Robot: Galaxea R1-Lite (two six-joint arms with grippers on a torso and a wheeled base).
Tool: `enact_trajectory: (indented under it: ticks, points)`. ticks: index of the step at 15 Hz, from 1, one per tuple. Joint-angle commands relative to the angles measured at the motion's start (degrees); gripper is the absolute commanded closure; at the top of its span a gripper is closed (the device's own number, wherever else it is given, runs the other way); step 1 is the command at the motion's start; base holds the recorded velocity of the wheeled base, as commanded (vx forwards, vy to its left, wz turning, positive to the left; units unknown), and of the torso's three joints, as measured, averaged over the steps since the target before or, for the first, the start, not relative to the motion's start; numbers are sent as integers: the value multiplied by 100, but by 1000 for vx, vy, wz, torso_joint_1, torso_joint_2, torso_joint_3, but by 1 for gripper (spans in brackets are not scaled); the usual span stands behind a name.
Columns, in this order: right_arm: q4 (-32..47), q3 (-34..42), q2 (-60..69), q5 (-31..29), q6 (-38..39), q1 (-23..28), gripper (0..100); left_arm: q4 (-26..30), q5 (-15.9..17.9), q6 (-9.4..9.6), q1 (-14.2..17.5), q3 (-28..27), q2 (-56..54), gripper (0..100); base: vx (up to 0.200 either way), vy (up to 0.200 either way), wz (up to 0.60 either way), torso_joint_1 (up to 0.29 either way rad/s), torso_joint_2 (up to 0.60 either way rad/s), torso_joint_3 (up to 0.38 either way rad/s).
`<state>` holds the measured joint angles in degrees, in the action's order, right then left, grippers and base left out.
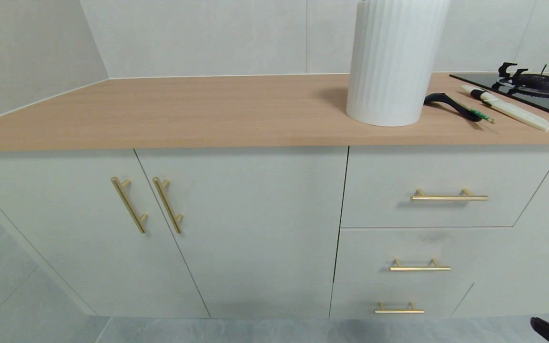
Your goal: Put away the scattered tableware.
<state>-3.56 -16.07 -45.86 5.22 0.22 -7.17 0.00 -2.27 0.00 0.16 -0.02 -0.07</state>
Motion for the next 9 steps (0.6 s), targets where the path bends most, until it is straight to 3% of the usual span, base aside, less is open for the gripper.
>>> enact_trajectory:
  ticks: [1,8,9]
  points:
    - [-901,-274,-2410,199,4,-127,0,0,-2,0,2,2,7,0,0,0,0,0,0,0]
    - [-3801,-1127,-6418,14,-22,-109,0,0,-2,0,2,2,7,0,0,0,0,0,0,0]
    - [-3880,-1390,-6734,-161,-22,-118,0,0,-2,0,2,2,7,0,0,0,0,0,0,0]
